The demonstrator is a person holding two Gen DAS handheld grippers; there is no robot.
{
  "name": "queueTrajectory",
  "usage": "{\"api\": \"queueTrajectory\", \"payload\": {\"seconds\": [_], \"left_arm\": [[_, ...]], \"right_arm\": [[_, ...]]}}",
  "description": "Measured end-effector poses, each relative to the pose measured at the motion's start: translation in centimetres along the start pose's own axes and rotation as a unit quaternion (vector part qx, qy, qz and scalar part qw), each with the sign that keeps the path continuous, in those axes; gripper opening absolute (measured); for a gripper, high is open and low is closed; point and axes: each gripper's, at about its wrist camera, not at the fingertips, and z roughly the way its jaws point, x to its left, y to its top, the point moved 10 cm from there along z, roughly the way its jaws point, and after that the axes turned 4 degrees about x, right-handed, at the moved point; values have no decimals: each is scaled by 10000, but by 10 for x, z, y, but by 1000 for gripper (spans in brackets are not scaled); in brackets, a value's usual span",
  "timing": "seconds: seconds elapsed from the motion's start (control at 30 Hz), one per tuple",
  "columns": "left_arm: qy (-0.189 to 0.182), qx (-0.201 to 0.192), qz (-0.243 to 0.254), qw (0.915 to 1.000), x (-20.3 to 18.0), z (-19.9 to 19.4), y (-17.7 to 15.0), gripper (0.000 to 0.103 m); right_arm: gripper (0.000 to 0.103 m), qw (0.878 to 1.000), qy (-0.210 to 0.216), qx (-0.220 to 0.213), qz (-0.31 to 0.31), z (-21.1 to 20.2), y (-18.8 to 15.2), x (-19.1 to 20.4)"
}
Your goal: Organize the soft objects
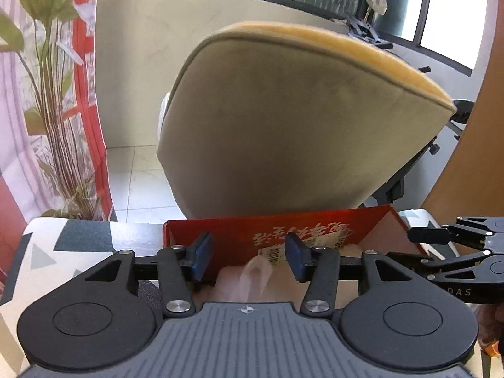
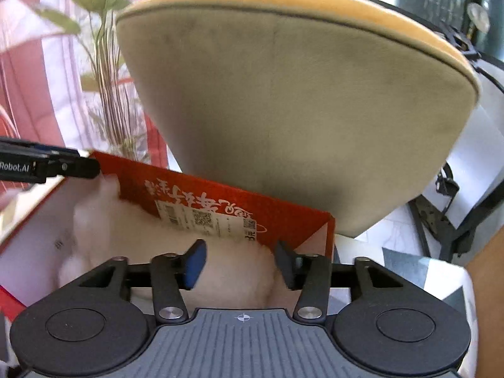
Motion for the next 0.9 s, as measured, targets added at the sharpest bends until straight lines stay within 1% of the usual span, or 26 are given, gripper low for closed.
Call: {"api": "queueTrajectory", "payload": {"seconds": [0.03, 0.07, 0.13, 0.17, 0.2, 0.23, 0.27, 0.3, 0.37, 0.47, 0.57, 0.63, 0.7, 0.77, 0.9], "left_arm": [[8, -23, 20, 10000, -3, -6, 0, 53], [20, -52, 38, 10000, -5, -12, -1, 53], [58, -110, 58, 9999, -7, -27, -4, 56], [78, -127, 55, 9999, -6, -31, -5, 61], [104, -157, 44, 9998, -7, -40, -8, 65], [116, -190, 40, 9997, -8, -47, -11, 66], [119, -223, 50, 9997, -9, -56, -14, 70], [143, -248, 69, 9996, -10, -64, -19, 77], [241, -258, 94, 9993, -11, -80, -28, 83], [291, -296, 176, 9990, -15, -103, -46, 84], [306, -268, 185, 9990, -17, -122, -67, 88], [288, -230, 152, 9992, -17, -134, -85, 89], [266, -159, 87, 9995, -16, -143, -103, 95], [265, -23, -18, 9996, -16, -151, -123, 98], [255, 161, -71, 9995, -18, -159, -157, 98]], "right_arm": [[62, 9999, 17, -71, 82, -7, -1, -1], [67, 9997, 42, -153, 168, -13, -2, -2], [88, 9987, 137, -342, 355, -29, -5, -2], [93, 9979, 201, -446, 435, -37, -8, -1], [101, 9969, 234, -562, 504, -46, -9, 0], [103, 9960, 210, -672, 556, -54, -11, 0], [103, 9949, 182, -798, 595, -64, -13, 1], [103, 9939, 168, -892, 625, -74, -17, 3], [103, 9924, 201, -991, 700, -89, -22, 5], [103, 9891, 271, -1132, 900, -112, -38, 9], [103, 9858, 289, -1195, 1141, -131, -56, 12], [103, 9842, 325, -1222, 1243, -143, -71, 16], [103, 9838, 340, -1222, 1264, -152, -85, 22], [103, 9837, 353, -1228, 1264, -160, -100, 27], [103, 9855, 377, -1140, 1200, -170, -128, 40]]}}
